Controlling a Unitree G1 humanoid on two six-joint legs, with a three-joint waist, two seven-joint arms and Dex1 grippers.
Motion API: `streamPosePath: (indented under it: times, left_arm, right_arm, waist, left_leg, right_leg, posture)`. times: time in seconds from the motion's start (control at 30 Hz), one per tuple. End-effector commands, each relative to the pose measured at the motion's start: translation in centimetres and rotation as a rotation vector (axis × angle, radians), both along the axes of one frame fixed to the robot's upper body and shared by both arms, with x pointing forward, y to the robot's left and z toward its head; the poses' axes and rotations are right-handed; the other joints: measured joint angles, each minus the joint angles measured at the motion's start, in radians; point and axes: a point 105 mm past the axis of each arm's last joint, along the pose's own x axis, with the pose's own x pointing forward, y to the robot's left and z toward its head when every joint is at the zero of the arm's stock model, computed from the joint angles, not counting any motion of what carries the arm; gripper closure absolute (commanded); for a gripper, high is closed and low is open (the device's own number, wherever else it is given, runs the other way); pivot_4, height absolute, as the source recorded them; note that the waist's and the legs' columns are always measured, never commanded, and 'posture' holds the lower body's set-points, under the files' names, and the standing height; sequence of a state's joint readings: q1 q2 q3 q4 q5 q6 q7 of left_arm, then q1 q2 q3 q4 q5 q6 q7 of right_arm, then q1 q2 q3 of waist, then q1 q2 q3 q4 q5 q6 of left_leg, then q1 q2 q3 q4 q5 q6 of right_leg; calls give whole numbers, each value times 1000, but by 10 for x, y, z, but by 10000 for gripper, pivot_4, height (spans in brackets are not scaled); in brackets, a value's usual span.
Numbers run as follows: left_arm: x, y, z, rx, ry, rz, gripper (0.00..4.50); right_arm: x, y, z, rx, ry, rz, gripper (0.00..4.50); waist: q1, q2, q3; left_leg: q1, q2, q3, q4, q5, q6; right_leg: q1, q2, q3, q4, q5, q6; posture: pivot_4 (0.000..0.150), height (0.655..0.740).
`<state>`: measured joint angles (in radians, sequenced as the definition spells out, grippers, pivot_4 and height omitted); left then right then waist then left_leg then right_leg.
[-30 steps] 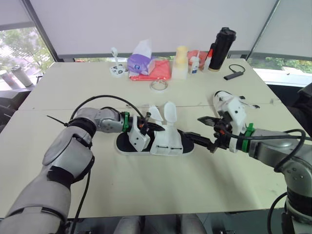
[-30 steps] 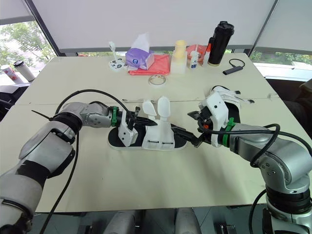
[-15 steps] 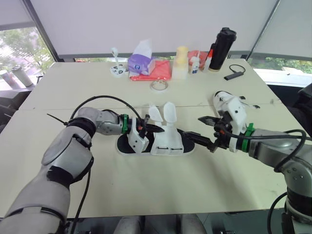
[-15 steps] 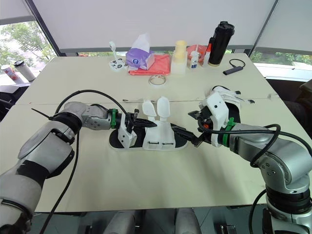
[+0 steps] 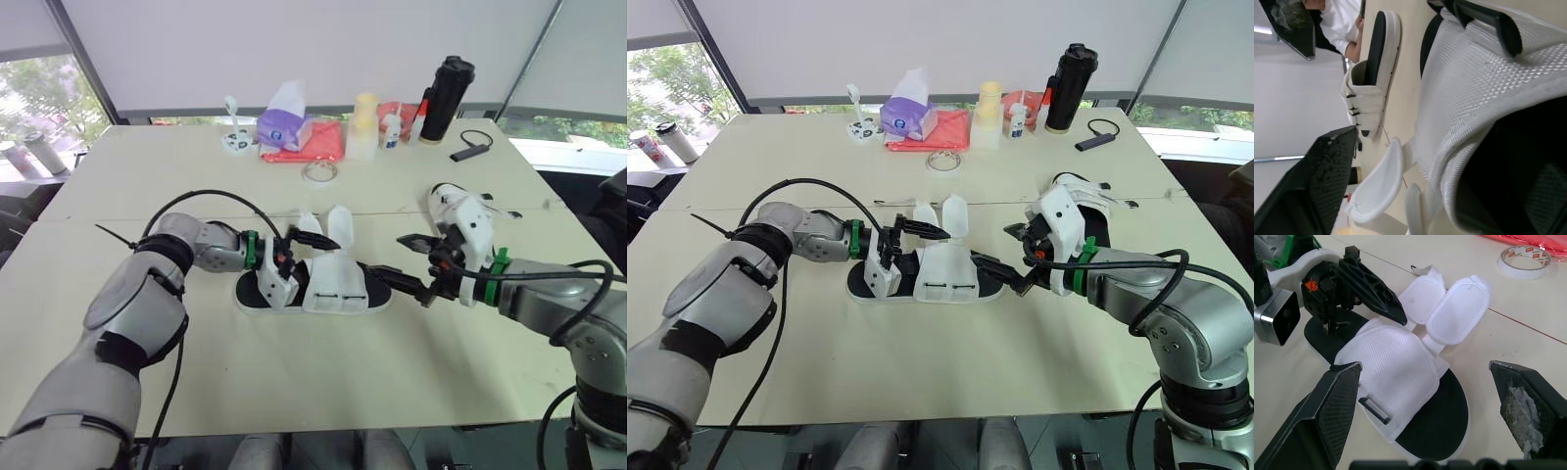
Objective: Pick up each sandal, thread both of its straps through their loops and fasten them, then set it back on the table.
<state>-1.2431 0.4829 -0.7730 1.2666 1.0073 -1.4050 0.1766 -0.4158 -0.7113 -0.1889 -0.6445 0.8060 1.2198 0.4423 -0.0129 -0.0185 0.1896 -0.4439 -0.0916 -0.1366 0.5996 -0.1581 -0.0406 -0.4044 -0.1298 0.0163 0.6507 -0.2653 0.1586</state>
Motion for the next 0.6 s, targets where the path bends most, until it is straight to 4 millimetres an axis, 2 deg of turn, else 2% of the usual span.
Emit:
streamPosePath:
  times: [0.03, 0.23, 0.37, 0.43, 0.5, 0.6]
  left_arm:
    - [2, 11, 7, 17, 18, 25, 621]
    - [5, 38, 15, 8, 89, 112, 621]
    - [16, 60, 14, -16, 197, 263, 621]
    - [25, 72, 11, -22, 361, 373, 621]
    - [29, 81, 17, -116, 620, 425, 621]
    - [26, 88, 30, -277, 921, 403, 621]
  right_arm:
    - [2, -1, 8, -34, -63, 6, 0]
    - [13, -7, 9, -38, -75, -26, 0]
    - [17, -9, 2, -88, -73, -8, 0]
    - [21, -12, -4, -150, -79, -2, 0]
    - [26, -16, -10, -224, -103, 7, 0]
    - [33, -21, -19, -282, -112, 22, 0]
  waist:
    - [-2, 0, 0]
    - [-6, 0, 0]
    - [-4, 0, 0]
    - [-2, 1, 0]
    - [-4, 1, -1]
    - [-18, 1, 0]
  left_leg:
    - [0, 0, 0, 0, 0, 0]
    - [1, 0, 0, 0, 0, 0]
    - [0, 0, 0, 0, 0, 0]
    - [0, 0, 0, 1, 0, 0]
    - [0, 1, 0, 2, 0, 0]
    - [0, 2, 0, 4, 0, 0]
  right_leg:
    - [0, 0, 0, 0, 0, 0]
    - [0, 0, 0, 1, 0, 0]
    - [0, 0, 0, 1, 0, 0]
    - [0, 0, 0, 1, 0, -1]
    - [0, 0, 0, 1, 0, -1]
    - [1, 1, 0, 2, 1, -1]
  posture:
    - [1500, 7296]
    - [1500, 7296]
    - [1500, 7296]
    - [1500, 7296]
    - [1500, 7296]
    - [1500, 7296]
